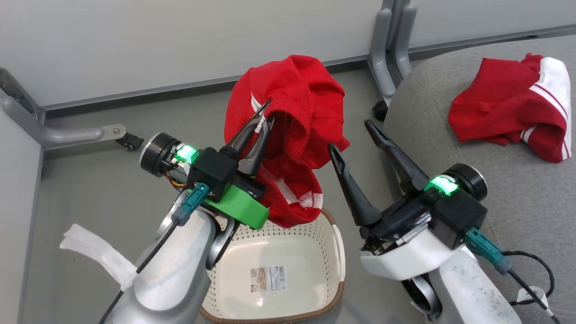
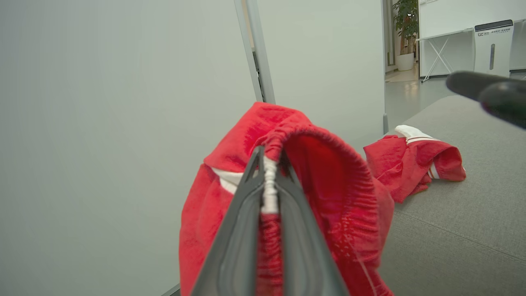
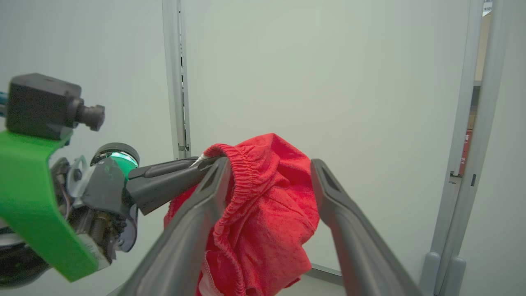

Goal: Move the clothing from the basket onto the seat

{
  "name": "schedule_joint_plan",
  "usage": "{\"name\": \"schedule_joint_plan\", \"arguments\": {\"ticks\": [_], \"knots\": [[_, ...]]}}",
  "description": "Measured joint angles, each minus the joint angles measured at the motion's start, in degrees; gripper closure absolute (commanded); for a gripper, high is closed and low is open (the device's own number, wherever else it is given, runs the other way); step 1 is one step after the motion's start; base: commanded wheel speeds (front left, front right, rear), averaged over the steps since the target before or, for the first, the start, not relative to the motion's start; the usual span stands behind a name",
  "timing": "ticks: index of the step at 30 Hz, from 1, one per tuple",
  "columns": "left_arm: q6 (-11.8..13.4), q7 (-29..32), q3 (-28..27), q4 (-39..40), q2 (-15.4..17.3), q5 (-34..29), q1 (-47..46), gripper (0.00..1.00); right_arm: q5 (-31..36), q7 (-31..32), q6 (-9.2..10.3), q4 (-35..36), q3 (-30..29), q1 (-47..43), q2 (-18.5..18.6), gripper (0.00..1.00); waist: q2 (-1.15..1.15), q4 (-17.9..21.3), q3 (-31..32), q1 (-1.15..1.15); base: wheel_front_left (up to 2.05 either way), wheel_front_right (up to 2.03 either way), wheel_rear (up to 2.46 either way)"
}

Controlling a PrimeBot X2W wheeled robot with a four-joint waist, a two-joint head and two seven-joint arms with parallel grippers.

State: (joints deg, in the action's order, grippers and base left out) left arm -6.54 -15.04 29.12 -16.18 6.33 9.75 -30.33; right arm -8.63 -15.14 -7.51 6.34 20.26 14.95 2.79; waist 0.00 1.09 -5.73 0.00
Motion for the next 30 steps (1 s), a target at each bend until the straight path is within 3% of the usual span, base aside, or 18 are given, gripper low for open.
{"name": "schedule_joint_plan", "arguments": {"ticks": [12,28,29,30], "knots": [[-0.5,0.0,1.6,1.7,-2.0,-0.3,-1.9,1.00,2.1,0.0,0.00,-9.1,4.1,6.5,0.0,0.00,0.00,-2.3,-2.6,0.00,0.00,0.00,0.00],[-0.5,0.0,6.4,4.0,-3.3,2.5,-2.4,1.00,5.4,0.0,0.00,-19.9,0.3,11.8,0.0,0.00,0.00,-5.3,-6.1,0.00,0.00,0.00,0.00],[-0.2,0.0,7.0,4.3,-3.4,3.2,-2.4,1.00,4.9,0.0,0.00,-20.8,0.0,11.9,0.0,0.60,0.00,-5.4,-6.2,0.00,0.00,0.00,0.00],[0.0,0.0,7.5,4.4,-3.4,3.6,-2.4,1.00,4.4,0.0,-0.01,-21.7,0.0,11.9,0.0,1.00,0.00,-5.5,-6.1,0.00,0.00,0.00,0.00]]}}
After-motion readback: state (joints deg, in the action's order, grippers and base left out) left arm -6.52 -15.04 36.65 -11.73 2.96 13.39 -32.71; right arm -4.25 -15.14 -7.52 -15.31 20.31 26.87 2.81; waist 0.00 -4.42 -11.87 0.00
